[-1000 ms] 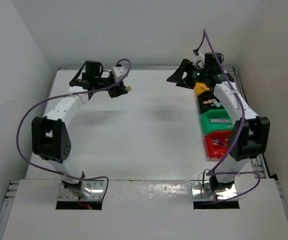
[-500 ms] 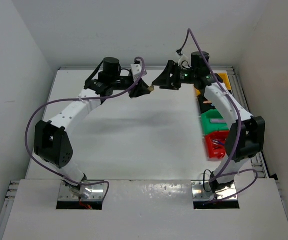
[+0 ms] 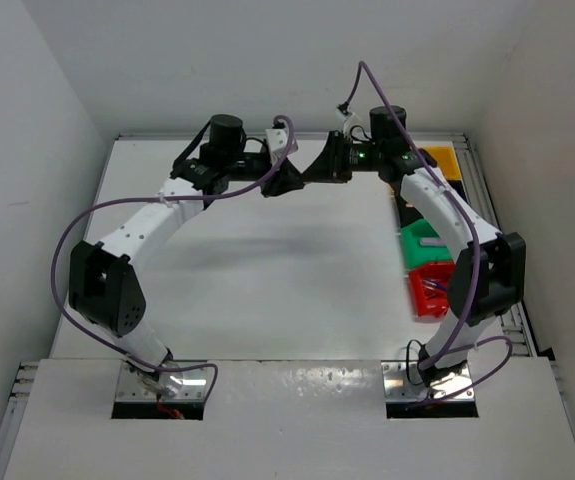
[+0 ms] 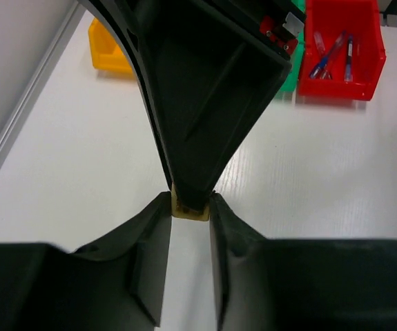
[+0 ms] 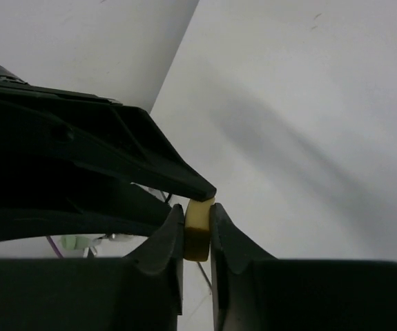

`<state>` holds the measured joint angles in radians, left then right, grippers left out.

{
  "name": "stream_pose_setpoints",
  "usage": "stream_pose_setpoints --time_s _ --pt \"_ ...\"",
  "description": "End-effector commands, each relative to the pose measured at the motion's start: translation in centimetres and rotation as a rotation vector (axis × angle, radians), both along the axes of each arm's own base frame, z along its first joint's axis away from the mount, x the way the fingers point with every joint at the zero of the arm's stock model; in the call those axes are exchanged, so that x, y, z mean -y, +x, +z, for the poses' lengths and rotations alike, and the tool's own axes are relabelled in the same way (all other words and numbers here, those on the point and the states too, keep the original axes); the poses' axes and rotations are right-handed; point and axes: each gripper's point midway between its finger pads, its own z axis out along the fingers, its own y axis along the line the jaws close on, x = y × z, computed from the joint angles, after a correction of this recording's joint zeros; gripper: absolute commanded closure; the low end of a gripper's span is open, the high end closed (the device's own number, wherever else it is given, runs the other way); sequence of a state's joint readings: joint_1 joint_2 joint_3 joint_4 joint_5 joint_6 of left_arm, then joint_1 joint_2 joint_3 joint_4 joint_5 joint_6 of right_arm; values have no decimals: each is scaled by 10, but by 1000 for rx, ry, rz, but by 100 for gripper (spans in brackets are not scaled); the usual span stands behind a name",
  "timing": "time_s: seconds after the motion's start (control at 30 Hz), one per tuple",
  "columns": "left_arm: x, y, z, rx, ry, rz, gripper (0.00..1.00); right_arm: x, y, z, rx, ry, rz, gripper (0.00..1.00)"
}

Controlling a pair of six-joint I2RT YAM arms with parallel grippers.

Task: Sort the stationery into containers
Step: Place the stationery in the storage box.

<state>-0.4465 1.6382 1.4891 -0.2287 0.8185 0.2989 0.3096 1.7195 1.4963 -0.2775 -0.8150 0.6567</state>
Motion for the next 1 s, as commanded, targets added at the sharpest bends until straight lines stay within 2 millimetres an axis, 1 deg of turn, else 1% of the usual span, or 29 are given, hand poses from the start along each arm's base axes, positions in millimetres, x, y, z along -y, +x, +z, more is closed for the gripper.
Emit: stream_pose_setpoints --time_s 0.0,0.03,0.07,0.1,0.13,0.17,0.2,0.23,0.27,0.3,0.33,0.37,0.4,0.43,0.5,0.53,0.57,0.6,0.63,0.67,0.73,0.77,0.8,0.83,0.9,0.97 --pt "4 -1 42 100 -54 -4 62 7 2 12 49 2 -8 90" --pt "1 4 40 95 -46 30 41 10 4 12 48 1 -17 92" --pt "-1 5 40 78 -46 55 32 16 11 12 49 0 -34 94" --pt "-7 14 39 71 -36 116 20 28 20 11 43 -3 -66 97" --pt "-12 19 37 55 -29 153 2 36 27 9 39 -8 -89 98" --pt "-17 24 34 25 -28 194 0 46 36 14 57 -9 -115 99" --pt "-28 37 33 20 -20 266 0 70 53 9 51 -20 -170 100" --pt "-34 42 22 -40 2 309 0 95 72 16 108 -48 -228 100" --pt "-40 48 16 -64 17 347 0 98 79 14 126 -72 -241 100" --pt "-52 54 5 -108 53 401 0 129 97 3 122 -115 -313 100" --pt "-55 62 -2 -130 75 425 0 150 116 8 201 -191 -377 100" --pt "-58 64 -7 -152 91 444 0 185 131 5 223 -252 -463 100" --pt "-65 70 -14 -173 114 484 0 206 143 -8 218 -315 -517 100" --pt "-68 67 -23 -215 140 496 0 222 153 -4 273 -372 -547 100" --pt "-71 73 -32 -250 168 517 0 265 170 -12 295 -472 -660 100" --pt "-73 71 -48 -295 211 517 0 279 179 -19 310 -520 -679 100" --pt "-73 74 -43 -292 213 517 0 301 184 -24 309 -573 -736 100" --pt "-75 72 -50 -322 240 524 0 312 189 -26 328 -602 -758 100" --pt "-74 74 -57 -341 255 525 0 324 194 -35 337 -644 -769 100" --pt "-76 77 -54 -334 258 540 0 336 200 -36 353 -677 -806 100" --pt "-79 78 -57 -342 265 551 0 349 209 -50 351 -714 -814 100" --pt "-80 79 -59 -338 269 557 0 358 213 -53 346 -732 -835 100" --pt "-82 81 -59 -334 268 566 0 362 217 -51 356 -737 -845 100" --pt "-83 82 -59 -335 267 574 0 366 221 -63 338 -744 -845 99" --pt "-86 84 -61 -338 270 593 0 370 226 -67 341 -748 -852 94" --pt "-91 87 -64 -344 282 620 0 372 229 -82 324 -758 -844 87"
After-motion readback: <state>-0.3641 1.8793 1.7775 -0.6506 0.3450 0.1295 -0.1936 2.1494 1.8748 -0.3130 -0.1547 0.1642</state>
